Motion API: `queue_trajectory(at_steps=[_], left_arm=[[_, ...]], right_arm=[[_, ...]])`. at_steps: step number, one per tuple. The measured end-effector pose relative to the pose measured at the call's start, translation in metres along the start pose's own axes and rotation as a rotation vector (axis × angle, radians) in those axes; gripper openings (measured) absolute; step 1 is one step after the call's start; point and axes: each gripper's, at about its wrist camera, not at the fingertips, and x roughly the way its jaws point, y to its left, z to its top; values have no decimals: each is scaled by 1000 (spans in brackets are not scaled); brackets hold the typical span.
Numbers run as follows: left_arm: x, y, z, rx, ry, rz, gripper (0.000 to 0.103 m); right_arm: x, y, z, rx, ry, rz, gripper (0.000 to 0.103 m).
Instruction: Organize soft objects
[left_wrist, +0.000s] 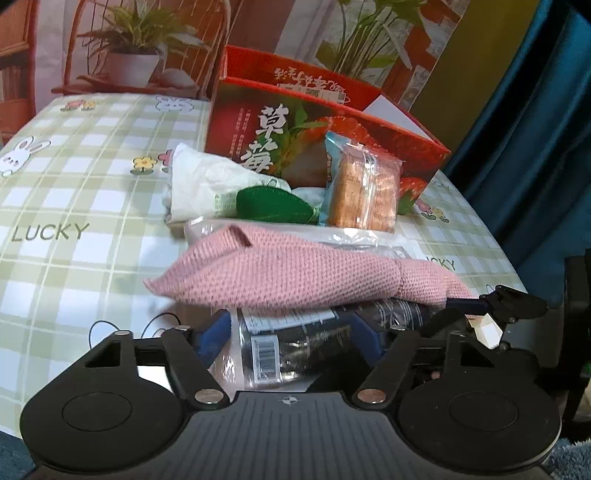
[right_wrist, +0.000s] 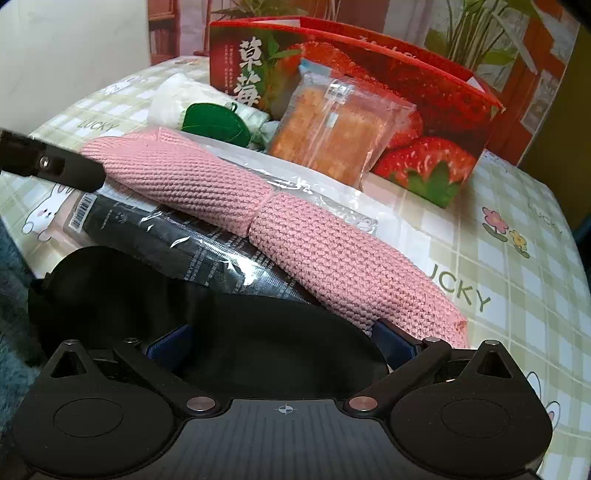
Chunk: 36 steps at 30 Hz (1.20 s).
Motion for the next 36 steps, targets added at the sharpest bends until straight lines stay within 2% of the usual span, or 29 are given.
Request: queue_trajectory(at_steps=[2,4,6,11,15,17,19,20,21,29,33,36], left_arm=[[1,1,-1,-4,6,-6,65],[2,1,-1,-3,16,-10,65],[5,0,-2,3,48,-15,64],[13,-3,-11,14,139,-44,54],[23,-8,-20,27,204,-70,51],[29,-9,-24,24,234,-75,45],[32,-9,-25,28,229,-76,40],[33,-10,-25,31,227,-75,17],[36,-10,-26,35,231,-57,14],[33,-18,-23,86,154,-51,10],[24,-15,-18,77,91,-35,10],[21,-10,-17,53,72,-25,10]], right_arm=[[2,-4,4,41,-9,-6,102],[5,-8,8,69,-11,-15,102],[7,-9,9,85,-16,-18,102],[7,-12,6,111,-31,-17,102],[7,-13,3,119,-41,-14,102],[7,-14,3,119,-45,-12,102],[7,-14,2,121,-49,-10,102],[7,-14,2,122,-51,-10,102],[7,-14,1,123,-53,-9,102],[1,-16,0,156,-56,-16,102],[-9,-24,-5,207,-69,3,102],[-11,-32,-9,258,-61,10,100]])
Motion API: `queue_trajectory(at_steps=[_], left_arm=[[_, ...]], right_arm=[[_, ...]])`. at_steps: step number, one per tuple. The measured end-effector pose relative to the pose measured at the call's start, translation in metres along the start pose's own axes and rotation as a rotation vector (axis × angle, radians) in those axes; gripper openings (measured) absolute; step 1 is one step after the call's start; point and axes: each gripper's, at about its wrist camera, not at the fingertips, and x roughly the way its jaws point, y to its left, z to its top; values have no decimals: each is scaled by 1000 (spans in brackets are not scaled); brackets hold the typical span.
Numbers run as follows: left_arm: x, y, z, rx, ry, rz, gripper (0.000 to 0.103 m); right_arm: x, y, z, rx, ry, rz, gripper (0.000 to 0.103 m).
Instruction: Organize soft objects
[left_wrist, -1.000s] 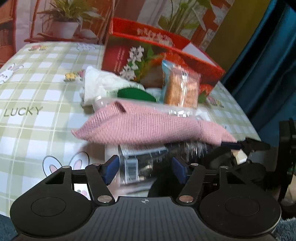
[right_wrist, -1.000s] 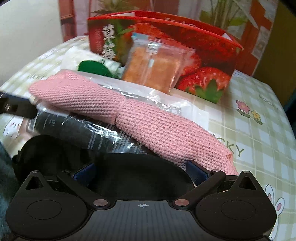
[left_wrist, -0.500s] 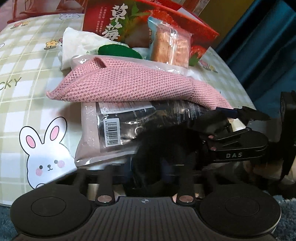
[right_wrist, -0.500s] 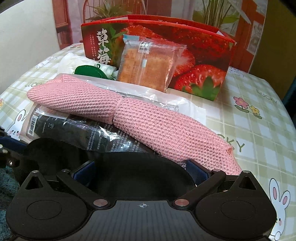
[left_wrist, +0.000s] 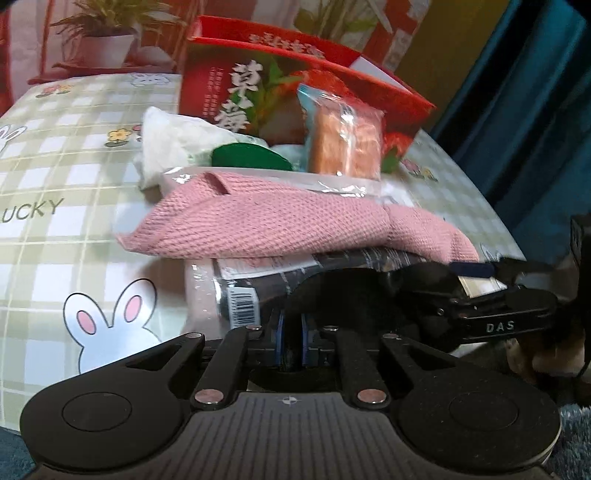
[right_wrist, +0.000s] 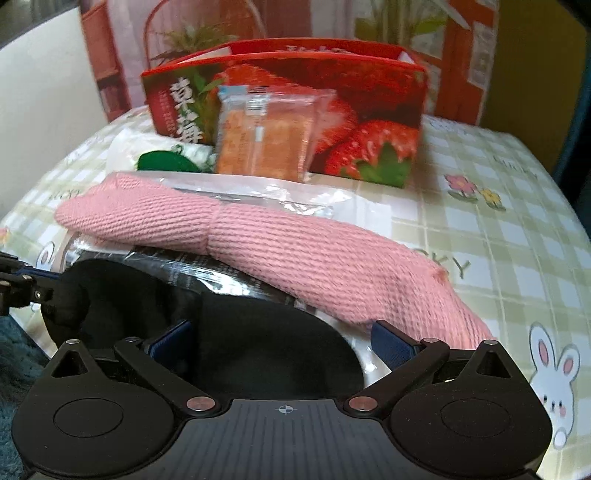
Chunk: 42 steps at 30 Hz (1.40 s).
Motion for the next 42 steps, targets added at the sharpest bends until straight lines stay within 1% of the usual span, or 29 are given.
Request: queue_trajectory(at_steps=[3,5,7,10,14,18,22,26,27,29,30,31,35,40,42], left_arm=[[-7,4,0,-18,-30,21,10],[-12,9,1,-39,-54,32,10],[-16,14,1,-67,-70,43,10],[-20,23,1,-113,-90,62,10],[-23,34,0,-172,-110,95,10],[-23,40,-1,-217,-105,100,10],[-22,40,-3,-230,-101,101,10],[-24,44,-6,-259,-105,98,10],[-24,47,-6,-267,-106,99,10],[-22,49,-6,-282,-107,103,10],[-22,49,-7,-286,-108,104,10],[-22,50,-6,-288,-108,104,10],[-22,48,-6,-282,-108,109,10],[-19,46,-6,-274,-95,104,10],[-18,46,-6,-271,-91,101,10]], right_arm=[[-1,-3,-1,25,9,-1,96],[-2,-2,-2,20,13,1,90],[-2,-1,-2,16,15,11,87],[-2,1,-3,6,13,14,86],[-6,2,-1,3,-12,23,75],[-10,6,-1,-15,-16,51,74],[-9,12,-2,-39,-15,63,74],[-16,15,-2,-53,-49,52,64],[-18,15,-2,-59,-62,53,64],[-23,17,-2,-71,-83,58,57],[-24,16,-2,-77,-88,65,55],[-25,18,-2,-85,-91,73,52],[-22,20,-4,-92,-67,106,48],[-13,21,-6,-81,-45,142,47],[-9,21,-7,-75,-43,150,49]])
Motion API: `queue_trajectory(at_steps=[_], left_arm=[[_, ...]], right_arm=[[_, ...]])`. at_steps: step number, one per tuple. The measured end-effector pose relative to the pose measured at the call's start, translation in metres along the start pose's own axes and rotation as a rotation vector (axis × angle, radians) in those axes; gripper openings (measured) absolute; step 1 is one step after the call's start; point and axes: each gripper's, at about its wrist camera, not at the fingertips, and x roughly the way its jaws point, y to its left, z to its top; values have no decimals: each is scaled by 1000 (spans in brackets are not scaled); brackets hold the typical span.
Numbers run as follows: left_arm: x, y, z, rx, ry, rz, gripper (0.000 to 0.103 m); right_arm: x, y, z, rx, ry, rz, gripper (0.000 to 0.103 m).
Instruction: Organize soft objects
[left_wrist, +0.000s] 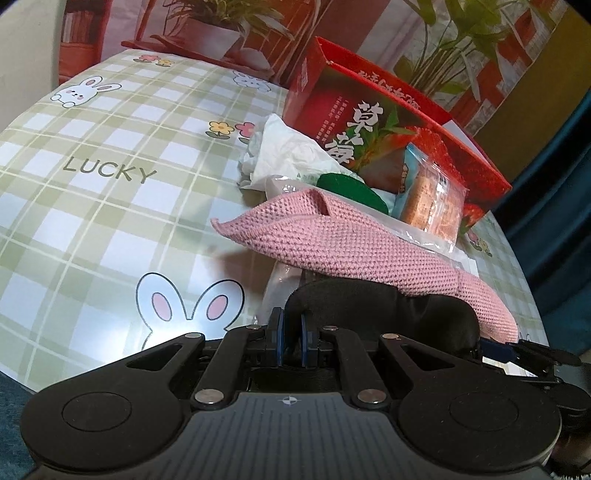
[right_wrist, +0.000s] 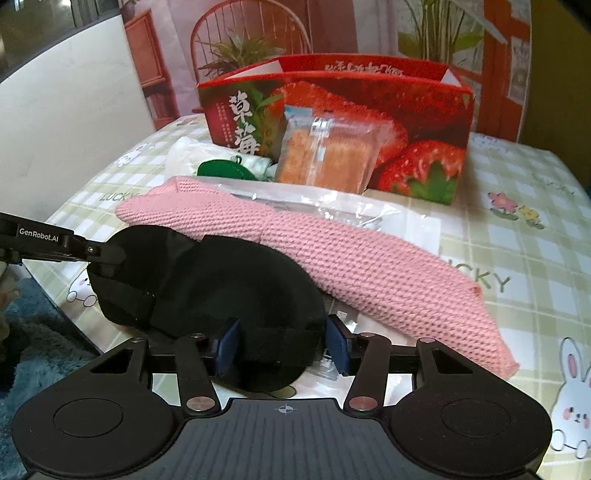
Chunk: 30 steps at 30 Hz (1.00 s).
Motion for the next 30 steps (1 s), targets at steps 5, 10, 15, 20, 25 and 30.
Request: queue_trajectory(at_steps=[5,10,15,20,25,30], left_arm=[[-4,1,0,1,-24,-16,10],[-20,-6,5,39,-93,-38,10],[-36,-11,10,51,-159,-59,10],[-54,-23,19,102,-251,-75,10],[-65,-33,33,144,-315,-77,10],[-54,-32,38,130,-304,-76,10]], right_arm=[[-2,-1,1,11,-18,2,37],[-15,-3,7,17,-65,-6,12],[-37,-1,16,12,-143,9,8],[-52,6,29,-30,-204,8,7],[-58,4,44,-51,-238,-5,6],[-57,-2,53,-52,-255,-23,5]])
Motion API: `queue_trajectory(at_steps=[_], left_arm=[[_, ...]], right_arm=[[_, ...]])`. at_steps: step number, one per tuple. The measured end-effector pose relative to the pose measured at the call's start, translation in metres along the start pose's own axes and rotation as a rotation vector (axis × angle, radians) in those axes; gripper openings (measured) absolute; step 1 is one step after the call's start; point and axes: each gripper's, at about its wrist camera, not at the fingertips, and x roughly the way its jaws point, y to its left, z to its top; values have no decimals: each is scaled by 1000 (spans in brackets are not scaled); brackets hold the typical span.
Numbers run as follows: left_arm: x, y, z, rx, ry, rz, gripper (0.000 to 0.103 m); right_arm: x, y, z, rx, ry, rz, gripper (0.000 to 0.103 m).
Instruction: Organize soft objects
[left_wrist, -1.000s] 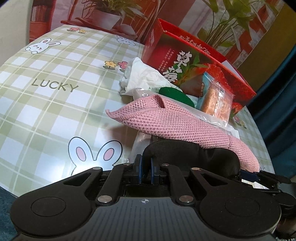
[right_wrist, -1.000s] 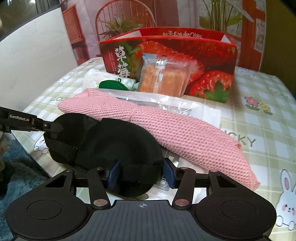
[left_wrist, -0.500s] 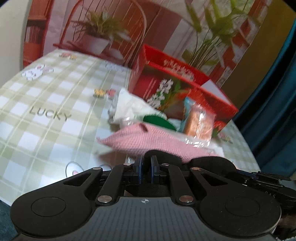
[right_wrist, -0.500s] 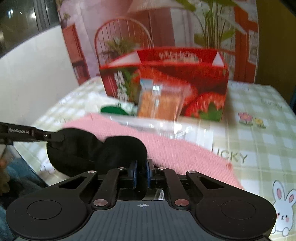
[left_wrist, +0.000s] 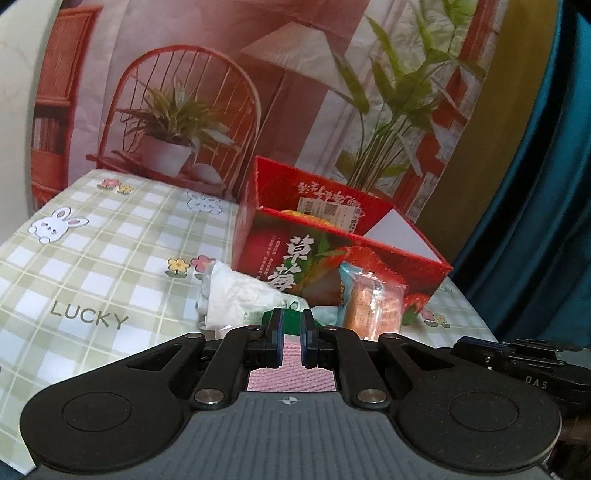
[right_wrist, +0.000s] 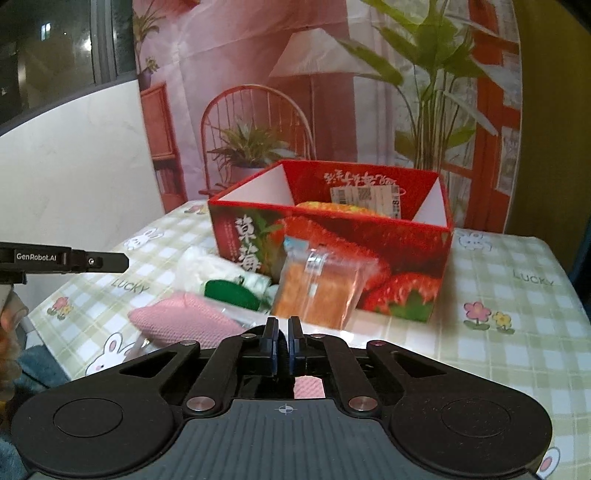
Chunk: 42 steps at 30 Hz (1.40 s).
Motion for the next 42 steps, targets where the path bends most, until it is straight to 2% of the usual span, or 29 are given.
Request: queue_trajectory(at_steps=[7,10,18,23,26,29,30,32,33,37,42], left_arm=[[16,12,-10,-39,75,-2,10],[18,13,-10,-34,82,4,10],[23,19,-7,-48,102,45,10],[29,18,-8,-44,124,38,10],[33,15,-10,-33,145,25,10],[37,12,-14,-26,163,19,10],[38,12,-14,-23,168,18,10],[37,11,-15,-20,172,16,11],[36,11,-15,-19,173,15,11],[35,7,-16,-12,179,12,12],[31,3,-18,-4,181,1,15]], right_arm=[[18,-14,-13,73,35,-26,4],[28,-19,-11,118,42,-16,4],[58,-12,34,125,-25,35,4],[70,-30,46,187,-62,-40,4],[69,-47,38,232,-52,-101,4],[72,-64,23,264,-2,-171,5],[72,-68,18,275,17,-172,7],[70,-72,10,281,47,-184,20],[68,-72,7,267,56,-188,23],[54,-58,0,156,75,-207,45],[35,-25,-2,6,72,-180,62]])
